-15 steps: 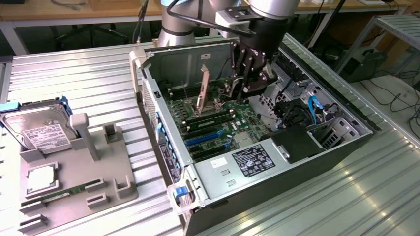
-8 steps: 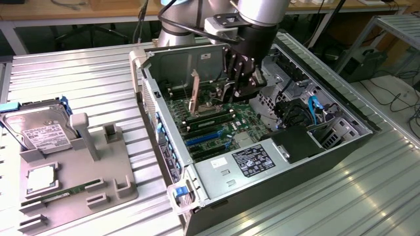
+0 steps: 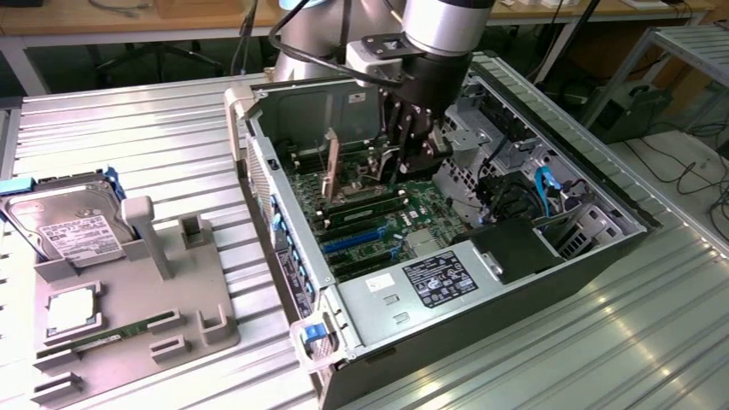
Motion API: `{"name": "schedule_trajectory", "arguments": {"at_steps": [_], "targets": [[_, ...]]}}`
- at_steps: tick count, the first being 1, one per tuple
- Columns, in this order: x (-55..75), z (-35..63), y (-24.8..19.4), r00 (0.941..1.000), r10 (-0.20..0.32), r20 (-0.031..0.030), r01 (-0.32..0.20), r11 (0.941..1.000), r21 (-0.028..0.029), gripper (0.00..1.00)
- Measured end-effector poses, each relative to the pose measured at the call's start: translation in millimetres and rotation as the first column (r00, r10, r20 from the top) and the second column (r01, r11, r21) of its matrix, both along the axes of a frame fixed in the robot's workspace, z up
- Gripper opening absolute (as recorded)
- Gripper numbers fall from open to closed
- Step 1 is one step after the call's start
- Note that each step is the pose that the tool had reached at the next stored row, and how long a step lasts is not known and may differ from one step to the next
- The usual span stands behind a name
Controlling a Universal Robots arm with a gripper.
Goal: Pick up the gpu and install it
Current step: 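Insert the gpu into the slot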
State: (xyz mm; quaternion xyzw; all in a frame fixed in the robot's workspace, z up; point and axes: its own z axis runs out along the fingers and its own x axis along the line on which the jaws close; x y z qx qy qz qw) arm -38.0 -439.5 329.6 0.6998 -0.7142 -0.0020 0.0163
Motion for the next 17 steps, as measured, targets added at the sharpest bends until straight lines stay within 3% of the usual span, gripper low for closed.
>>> {"name": "schedule_trajectory", "arguments": {"at_steps": [6, 9, 13, 15, 17], "targets": [[-3.2, -8.1, 0.0, 1.0000, 0.007, 0.0017, -0.007, 1.0000, 0.0041, 0.28], [-3.8, -11.7, 0.0, 0.9999, 0.016, 0.0019, -0.016, 0.9998, 0.0106, 0.28], [-8.9, -18.1, -0.1, 0.9999, 0.016, 0.0018, -0.016, 0.9998, 0.0120, 0.28], [-11.2, -20.8, -1.9, 0.9999, 0.016, 0.0017, -0.016, 0.9998, 0.0125, 0.28], [-11.5, -23.1, -7.1, 0.9999, 0.016, 0.0018, -0.016, 0.9998, 0.0144, 0.28]]}}
